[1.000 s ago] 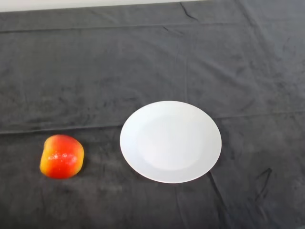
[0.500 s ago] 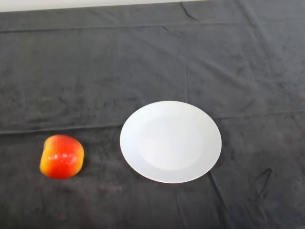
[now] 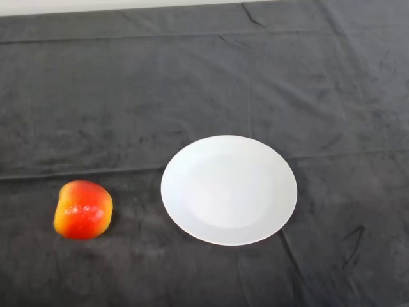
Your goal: Move the apple to the plate
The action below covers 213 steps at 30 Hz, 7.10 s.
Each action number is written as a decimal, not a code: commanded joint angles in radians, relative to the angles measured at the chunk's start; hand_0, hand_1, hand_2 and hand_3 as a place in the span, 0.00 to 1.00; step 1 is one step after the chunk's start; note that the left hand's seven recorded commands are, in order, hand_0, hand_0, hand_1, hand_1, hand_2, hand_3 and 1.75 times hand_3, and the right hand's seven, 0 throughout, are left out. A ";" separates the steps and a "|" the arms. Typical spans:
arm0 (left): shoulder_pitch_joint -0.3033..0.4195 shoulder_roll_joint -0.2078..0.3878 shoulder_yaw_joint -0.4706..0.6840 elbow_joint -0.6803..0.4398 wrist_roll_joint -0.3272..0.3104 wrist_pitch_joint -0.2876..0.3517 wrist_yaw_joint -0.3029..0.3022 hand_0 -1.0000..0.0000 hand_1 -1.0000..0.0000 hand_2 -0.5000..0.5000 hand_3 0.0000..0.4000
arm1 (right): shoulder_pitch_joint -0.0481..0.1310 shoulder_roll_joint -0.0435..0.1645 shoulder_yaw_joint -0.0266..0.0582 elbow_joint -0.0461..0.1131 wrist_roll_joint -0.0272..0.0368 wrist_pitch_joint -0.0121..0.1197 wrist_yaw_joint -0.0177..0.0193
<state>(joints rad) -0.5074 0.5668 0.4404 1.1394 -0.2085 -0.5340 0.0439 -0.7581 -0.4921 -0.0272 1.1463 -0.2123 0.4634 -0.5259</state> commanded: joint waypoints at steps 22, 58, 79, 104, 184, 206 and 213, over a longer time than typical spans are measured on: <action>0.205 -0.056 -0.227 -0.717 0.147 0.318 -0.024 1.00 1.00 0.50 0.00 | 0.021 -0.009 -0.0115 0.030 -0.0027 0.004 -0.0103; 0.345 -0.043 -0.460 -1.008 0.236 0.631 -0.245 1.00 1.00 0.50 0.00 | 0.038 -0.009 -0.0131 -0.002 -0.0029 0.014 -0.0015; 0.339 -0.026 -0.544 -0.937 0.350 0.607 -0.261 0.93 1.00 0.46 0.07 | 0.039 -0.009 -0.0143 -0.007 -0.0043 0.017 -0.0002; 0.322 -0.012 -0.520 -1.029 0.402 0.618 -0.242 0.00 0.00 0.50 1.00 | 0.039 -0.009 -0.0155 -0.007 -0.0058 0.018 -0.0001; -0.139 -0.266 -1.027 -0.701 0.626 0.476 -0.187 0.26 0.72 0.27 0.74 | 0.030 -0.008 -0.0171 0.009 -0.0088 0.015 -0.0036; -0.132 -0.246 -1.011 -0.738 0.594 0.475 -0.190 1.00 1.00 0.50 0.00 | 0.027 -0.008 -0.0169 0.014 -0.0087 0.013 -0.0050; -0.121 -0.211 -0.963 -0.765 0.560 0.459 -0.201 1.00 1.00 0.50 0.00 | 0.028 -0.008 -0.0168 0.014 -0.0085 0.013 -0.0051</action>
<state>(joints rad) -0.6115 0.3134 -0.5611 0.3977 0.3690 -0.0581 -0.1457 -0.7579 -0.4930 -0.0442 1.1343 -0.2143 0.4667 -0.5277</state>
